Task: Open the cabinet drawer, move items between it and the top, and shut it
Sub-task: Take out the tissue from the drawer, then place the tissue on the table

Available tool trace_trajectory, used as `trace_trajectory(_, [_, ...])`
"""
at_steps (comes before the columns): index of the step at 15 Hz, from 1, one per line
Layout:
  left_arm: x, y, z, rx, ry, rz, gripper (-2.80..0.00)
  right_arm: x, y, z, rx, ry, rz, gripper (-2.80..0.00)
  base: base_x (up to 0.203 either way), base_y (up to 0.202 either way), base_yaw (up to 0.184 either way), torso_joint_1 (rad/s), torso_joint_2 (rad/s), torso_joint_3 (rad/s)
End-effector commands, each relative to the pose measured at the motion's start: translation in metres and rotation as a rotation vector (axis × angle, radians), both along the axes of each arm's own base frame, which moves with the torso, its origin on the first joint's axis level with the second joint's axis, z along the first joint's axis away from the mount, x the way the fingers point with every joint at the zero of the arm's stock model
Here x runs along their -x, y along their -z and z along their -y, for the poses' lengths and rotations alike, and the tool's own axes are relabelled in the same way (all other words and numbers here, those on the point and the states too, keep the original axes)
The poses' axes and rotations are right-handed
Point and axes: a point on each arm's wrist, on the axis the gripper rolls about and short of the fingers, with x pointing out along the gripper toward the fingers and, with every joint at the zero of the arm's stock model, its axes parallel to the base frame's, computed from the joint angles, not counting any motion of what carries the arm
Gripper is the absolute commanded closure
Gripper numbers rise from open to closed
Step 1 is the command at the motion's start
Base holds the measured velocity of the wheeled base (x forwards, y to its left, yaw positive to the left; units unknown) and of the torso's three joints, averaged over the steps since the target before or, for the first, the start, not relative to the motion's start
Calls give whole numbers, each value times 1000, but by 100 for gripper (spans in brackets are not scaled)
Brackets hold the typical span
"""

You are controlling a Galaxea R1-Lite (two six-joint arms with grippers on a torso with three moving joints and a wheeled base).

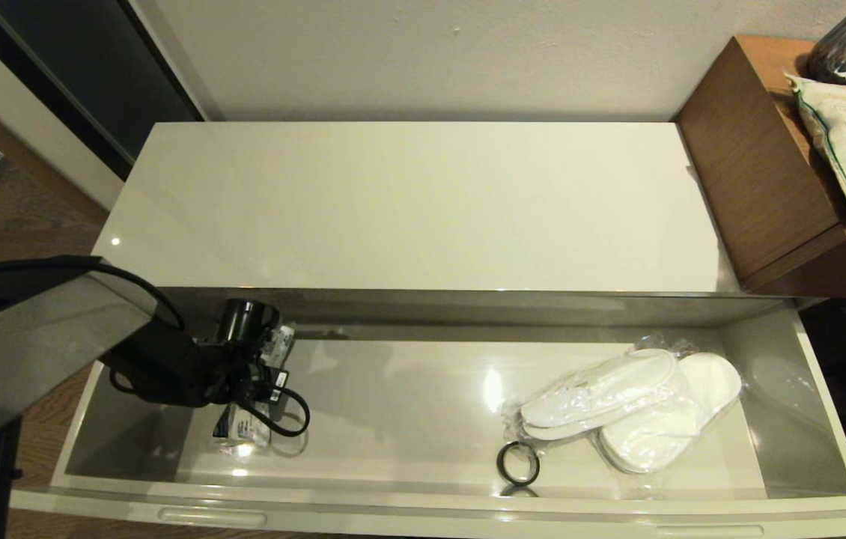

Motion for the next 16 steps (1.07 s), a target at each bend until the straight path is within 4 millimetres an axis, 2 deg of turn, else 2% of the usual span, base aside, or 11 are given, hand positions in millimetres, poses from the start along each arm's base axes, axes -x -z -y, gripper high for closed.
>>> trace_trajectory(1, [9,-37,0,11,5,62,0,0,0,0,1,0,-1,0,0,0,0,0,0,0])
trace_trajectory(4, [28,-70,0,23,11,70,0,0,0,0,1,0,-1,0,0,0,0,0,0,0])
trace_trajectory(11, [96,-133,11,84,76,0,0,0,0,0,1,0,-1,0,0,0,0,0,0,0])
trace_trajectory(16, [137,-178,19,103,138,21,0,0,0,0,1,0,-1,0,0,0,0,0,0,0])
